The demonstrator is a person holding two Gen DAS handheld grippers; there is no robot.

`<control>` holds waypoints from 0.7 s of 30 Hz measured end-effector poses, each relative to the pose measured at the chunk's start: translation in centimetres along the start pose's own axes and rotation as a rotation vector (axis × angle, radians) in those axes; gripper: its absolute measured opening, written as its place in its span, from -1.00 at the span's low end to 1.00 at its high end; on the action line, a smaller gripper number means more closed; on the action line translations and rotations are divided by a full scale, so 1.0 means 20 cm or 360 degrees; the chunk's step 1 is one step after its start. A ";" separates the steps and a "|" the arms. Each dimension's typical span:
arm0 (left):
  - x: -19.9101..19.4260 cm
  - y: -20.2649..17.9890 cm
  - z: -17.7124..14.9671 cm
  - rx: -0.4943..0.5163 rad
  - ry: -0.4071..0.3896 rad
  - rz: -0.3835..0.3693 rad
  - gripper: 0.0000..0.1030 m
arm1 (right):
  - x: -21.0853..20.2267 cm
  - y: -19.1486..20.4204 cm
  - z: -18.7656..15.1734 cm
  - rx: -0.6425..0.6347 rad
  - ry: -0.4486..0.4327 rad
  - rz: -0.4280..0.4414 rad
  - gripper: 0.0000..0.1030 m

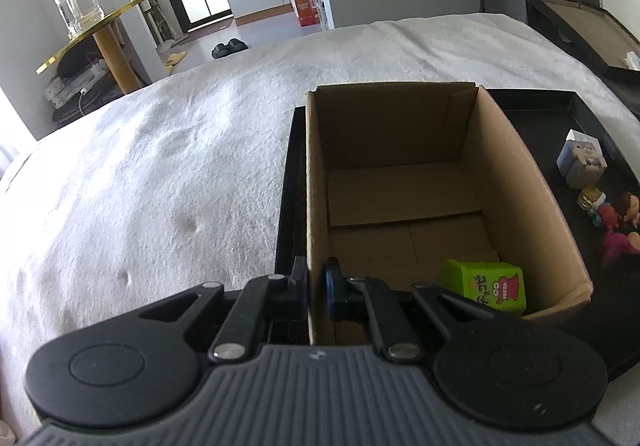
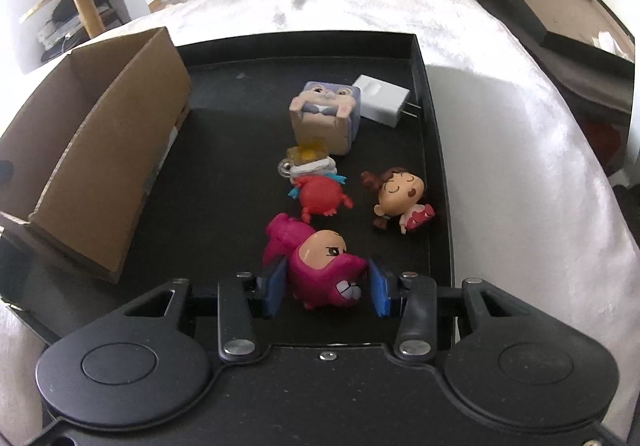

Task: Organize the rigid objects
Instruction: 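Lift the pink plush figure with the right tool over the box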

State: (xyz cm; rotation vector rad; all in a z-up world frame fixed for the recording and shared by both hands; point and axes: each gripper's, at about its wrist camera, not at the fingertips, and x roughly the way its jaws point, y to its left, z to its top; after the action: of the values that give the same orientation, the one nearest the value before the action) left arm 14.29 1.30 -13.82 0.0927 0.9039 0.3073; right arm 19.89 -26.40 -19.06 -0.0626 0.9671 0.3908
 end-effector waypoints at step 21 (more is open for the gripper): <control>0.02 0.02 0.00 -0.0028 0.0007 -0.0004 -0.84 | -0.19 0.18 0.22 -0.0088 -0.0172 -0.0018 -0.18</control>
State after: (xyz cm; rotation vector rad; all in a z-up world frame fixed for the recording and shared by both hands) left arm 14.43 1.83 -14.01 0.0746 0.9052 0.3134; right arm 20.19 -23.14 -12.89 -0.0965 0.8489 0.4064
